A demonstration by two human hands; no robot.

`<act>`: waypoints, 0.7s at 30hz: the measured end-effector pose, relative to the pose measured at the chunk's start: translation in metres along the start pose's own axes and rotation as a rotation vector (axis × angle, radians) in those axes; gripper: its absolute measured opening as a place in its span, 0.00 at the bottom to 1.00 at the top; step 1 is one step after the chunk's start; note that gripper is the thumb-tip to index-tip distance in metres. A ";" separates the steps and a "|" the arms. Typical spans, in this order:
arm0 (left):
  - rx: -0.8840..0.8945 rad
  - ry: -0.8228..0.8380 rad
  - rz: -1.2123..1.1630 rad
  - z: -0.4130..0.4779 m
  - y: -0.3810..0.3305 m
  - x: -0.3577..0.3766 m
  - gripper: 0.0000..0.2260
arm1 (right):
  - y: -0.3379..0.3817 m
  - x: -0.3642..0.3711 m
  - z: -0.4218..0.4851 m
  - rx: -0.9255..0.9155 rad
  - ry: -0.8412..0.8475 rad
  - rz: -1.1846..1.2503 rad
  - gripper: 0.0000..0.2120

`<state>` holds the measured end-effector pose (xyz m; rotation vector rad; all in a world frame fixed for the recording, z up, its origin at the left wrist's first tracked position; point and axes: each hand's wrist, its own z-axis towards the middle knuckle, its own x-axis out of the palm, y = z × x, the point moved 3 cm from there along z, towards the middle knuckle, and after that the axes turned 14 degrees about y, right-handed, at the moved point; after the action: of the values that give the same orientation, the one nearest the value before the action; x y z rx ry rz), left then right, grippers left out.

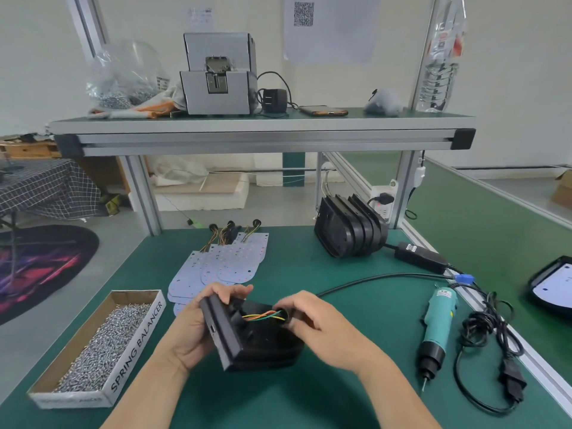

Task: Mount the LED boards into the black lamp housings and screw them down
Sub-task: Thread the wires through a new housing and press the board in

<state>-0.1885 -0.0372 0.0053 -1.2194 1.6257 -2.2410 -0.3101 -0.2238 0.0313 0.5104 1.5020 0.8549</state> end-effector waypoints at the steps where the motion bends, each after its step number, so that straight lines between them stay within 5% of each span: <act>1: -0.010 -0.011 -0.026 -0.002 0.003 -0.005 0.11 | 0.001 0.002 0.001 -0.019 -0.003 -0.060 0.06; 4: -0.045 -0.049 -0.089 -0.006 0.007 -0.023 0.09 | 0.008 0.004 0.004 -0.066 -0.025 -0.115 0.05; 7: -0.066 -0.161 -0.080 -0.009 -0.006 -0.040 0.19 | 0.014 0.003 0.006 -0.076 -0.029 -0.173 0.08; 11: 0.131 -0.387 0.234 -0.019 -0.056 -0.036 0.22 | 0.028 0.002 0.009 -0.065 -0.178 -0.436 0.10; 13: 0.260 -0.234 0.642 -0.026 -0.082 0.003 0.19 | 0.037 0.004 0.013 -0.057 -0.226 -0.509 0.11; 17: -0.020 0.300 1.593 -0.021 -0.058 0.081 0.30 | 0.052 0.004 0.021 -0.049 -0.215 -0.517 0.04; 21: -0.064 0.273 1.638 -0.016 -0.038 0.090 0.16 | 0.059 -0.005 0.021 0.001 -0.129 -0.494 0.06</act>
<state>-0.2458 -0.0562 0.0832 0.5012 1.6501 -1.1838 -0.2992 -0.1861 0.0802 0.1747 1.4235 0.4261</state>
